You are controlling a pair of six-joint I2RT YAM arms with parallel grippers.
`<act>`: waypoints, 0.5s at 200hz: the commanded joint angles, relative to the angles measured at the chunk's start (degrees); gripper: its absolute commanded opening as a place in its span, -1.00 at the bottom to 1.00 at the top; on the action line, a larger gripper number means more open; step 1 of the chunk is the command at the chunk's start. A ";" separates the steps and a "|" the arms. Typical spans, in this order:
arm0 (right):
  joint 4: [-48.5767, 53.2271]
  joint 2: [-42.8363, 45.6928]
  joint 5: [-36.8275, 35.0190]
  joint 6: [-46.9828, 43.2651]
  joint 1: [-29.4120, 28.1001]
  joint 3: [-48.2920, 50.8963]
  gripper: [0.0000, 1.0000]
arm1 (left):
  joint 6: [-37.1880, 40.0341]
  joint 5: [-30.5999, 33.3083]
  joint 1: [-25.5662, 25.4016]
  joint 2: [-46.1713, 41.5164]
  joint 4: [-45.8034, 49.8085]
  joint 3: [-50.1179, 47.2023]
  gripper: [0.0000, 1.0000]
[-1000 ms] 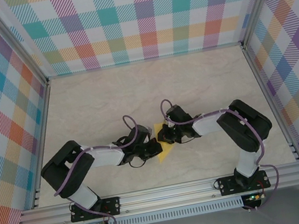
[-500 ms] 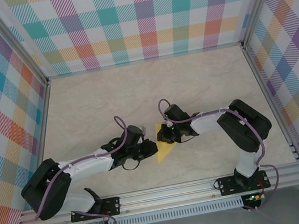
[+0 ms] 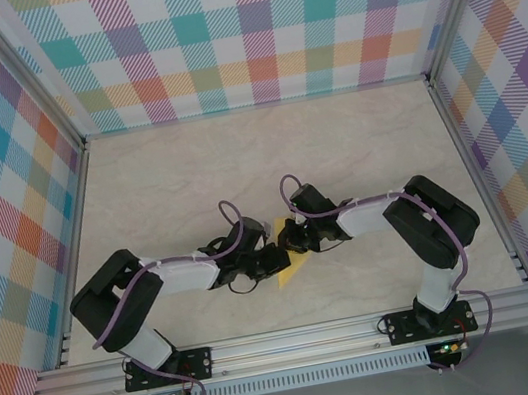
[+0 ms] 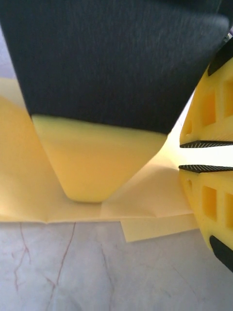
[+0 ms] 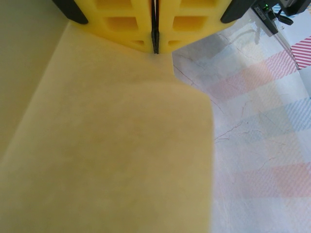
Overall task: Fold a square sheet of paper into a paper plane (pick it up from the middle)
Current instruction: Fourth fold the wing at the center of the table.
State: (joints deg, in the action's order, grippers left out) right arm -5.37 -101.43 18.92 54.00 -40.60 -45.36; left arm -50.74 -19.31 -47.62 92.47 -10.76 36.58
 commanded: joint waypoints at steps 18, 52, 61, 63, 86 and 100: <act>7.01 -2.87 -3.93 0.24 0.08 2.22 -0.79 | -0.32 2.78 -1.18 0.65 3.41 -1.17 -0.67; 8.10 -1.44 -2.98 -0.28 0.11 0.53 -0.78 | 0.74 3.46 -1.35 2.33 5.85 -3.49 -0.74; 8.52 -0.78 -2.58 -0.52 0.14 -0.26 -0.78 | 0.89 3.36 -1.56 2.70 5.75 -3.86 -0.78; 8.57 -0.59 -2.51 -0.55 0.16 -0.39 -0.78 | 0.90 3.37 -1.66 2.78 5.77 -3.96 -0.78; 9.78 2.47 -2.73 -1.33 0.42 -2.47 -0.77 | 0.84 4.73 -2.24 2.70 6.57 -4.69 -0.86; 9.70 5.24 -3.48 -2.10 0.44 -2.89 -0.75 | 0.97 5.81 -2.39 2.98 8.54 -4.55 -0.89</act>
State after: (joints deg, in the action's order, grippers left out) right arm -1.19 -100.62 18.13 53.74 -40.60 -46.94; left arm -50.72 -16.84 -48.27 92.75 -11.33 34.94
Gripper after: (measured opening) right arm 0.119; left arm 0.067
